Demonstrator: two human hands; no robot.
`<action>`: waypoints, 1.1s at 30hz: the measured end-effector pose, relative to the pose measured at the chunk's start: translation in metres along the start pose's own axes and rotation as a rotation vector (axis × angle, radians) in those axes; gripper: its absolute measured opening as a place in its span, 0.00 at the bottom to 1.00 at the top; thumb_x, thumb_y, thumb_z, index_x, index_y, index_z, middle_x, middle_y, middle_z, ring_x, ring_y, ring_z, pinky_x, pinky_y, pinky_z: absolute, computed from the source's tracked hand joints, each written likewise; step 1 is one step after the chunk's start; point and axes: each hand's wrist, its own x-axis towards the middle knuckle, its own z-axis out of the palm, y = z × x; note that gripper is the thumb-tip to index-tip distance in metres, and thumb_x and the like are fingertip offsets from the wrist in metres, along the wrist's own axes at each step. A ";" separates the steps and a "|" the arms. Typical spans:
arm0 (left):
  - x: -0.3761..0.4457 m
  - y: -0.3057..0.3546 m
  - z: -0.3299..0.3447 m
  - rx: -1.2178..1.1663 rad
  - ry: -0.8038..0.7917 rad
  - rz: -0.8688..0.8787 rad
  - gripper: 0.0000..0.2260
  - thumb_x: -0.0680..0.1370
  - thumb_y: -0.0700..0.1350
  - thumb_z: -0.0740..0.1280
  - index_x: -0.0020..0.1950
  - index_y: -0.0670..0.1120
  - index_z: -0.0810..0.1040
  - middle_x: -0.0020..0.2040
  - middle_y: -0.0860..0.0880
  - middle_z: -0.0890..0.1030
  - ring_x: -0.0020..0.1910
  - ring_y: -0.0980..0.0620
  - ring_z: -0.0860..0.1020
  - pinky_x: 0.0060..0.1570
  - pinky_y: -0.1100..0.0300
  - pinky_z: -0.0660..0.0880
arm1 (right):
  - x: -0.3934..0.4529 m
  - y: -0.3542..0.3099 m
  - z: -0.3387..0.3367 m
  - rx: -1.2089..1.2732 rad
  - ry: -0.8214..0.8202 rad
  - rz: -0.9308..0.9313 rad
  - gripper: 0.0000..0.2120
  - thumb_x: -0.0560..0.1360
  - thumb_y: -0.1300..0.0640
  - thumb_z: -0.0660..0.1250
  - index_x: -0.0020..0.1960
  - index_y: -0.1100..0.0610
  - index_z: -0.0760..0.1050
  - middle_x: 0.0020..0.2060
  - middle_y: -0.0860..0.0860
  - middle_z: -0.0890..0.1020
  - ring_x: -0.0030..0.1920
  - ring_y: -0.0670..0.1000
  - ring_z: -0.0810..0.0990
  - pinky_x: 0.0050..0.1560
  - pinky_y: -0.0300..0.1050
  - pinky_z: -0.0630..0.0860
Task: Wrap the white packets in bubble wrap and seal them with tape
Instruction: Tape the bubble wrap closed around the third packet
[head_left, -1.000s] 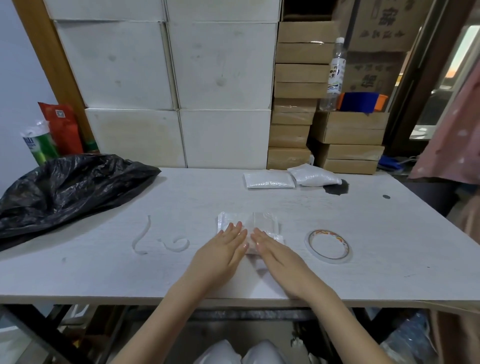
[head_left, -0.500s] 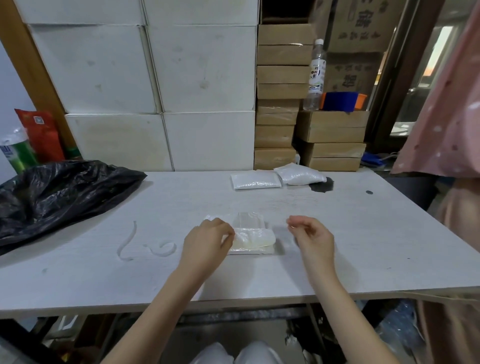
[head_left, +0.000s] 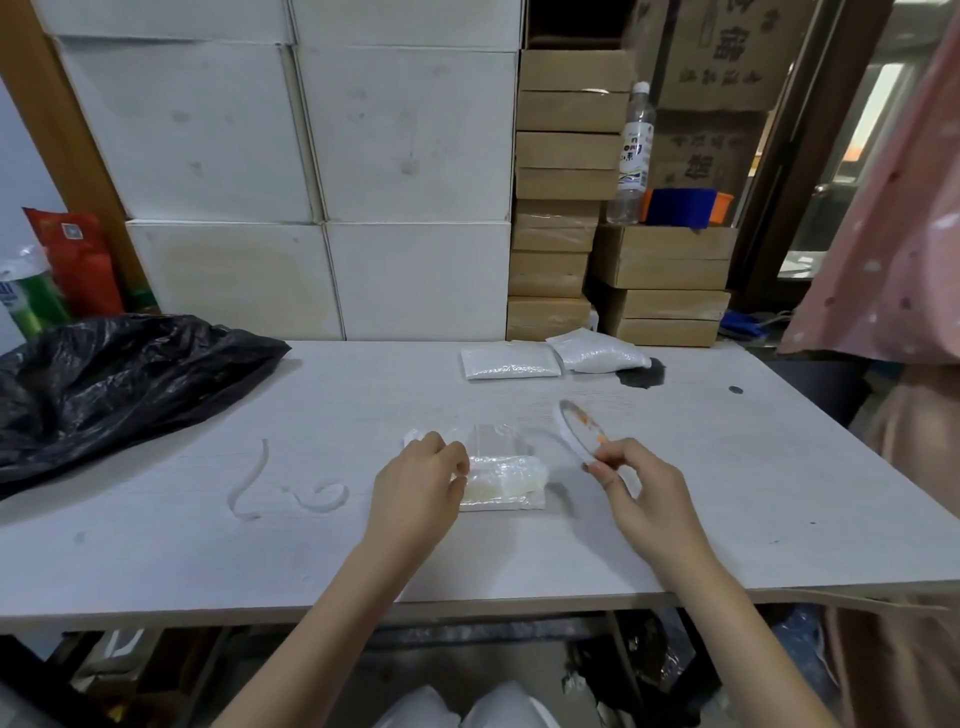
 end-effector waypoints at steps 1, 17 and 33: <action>0.000 0.001 -0.001 0.001 0.010 -0.005 0.06 0.76 0.39 0.62 0.47 0.46 0.78 0.45 0.49 0.77 0.46 0.47 0.76 0.36 0.56 0.71 | 0.002 -0.009 0.002 0.082 0.011 -0.025 0.06 0.76 0.62 0.66 0.42 0.53 0.75 0.38 0.46 0.80 0.44 0.38 0.77 0.47 0.28 0.70; -0.009 -0.018 -0.009 -0.287 0.009 -0.136 0.11 0.79 0.38 0.57 0.50 0.47 0.79 0.34 0.59 0.72 0.44 0.53 0.72 0.46 0.60 0.60 | 0.024 -0.049 0.063 -0.310 -0.225 -0.572 0.07 0.73 0.54 0.60 0.39 0.57 0.72 0.33 0.46 0.75 0.34 0.46 0.70 0.34 0.36 0.62; -0.007 -0.037 -0.024 -0.682 -0.156 -0.219 0.08 0.76 0.46 0.68 0.38 0.50 0.71 0.30 0.56 0.79 0.28 0.63 0.72 0.34 0.63 0.66 | 0.038 -0.059 0.065 -0.372 -0.244 -0.689 0.10 0.74 0.52 0.61 0.38 0.55 0.74 0.31 0.45 0.77 0.35 0.48 0.74 0.35 0.35 0.64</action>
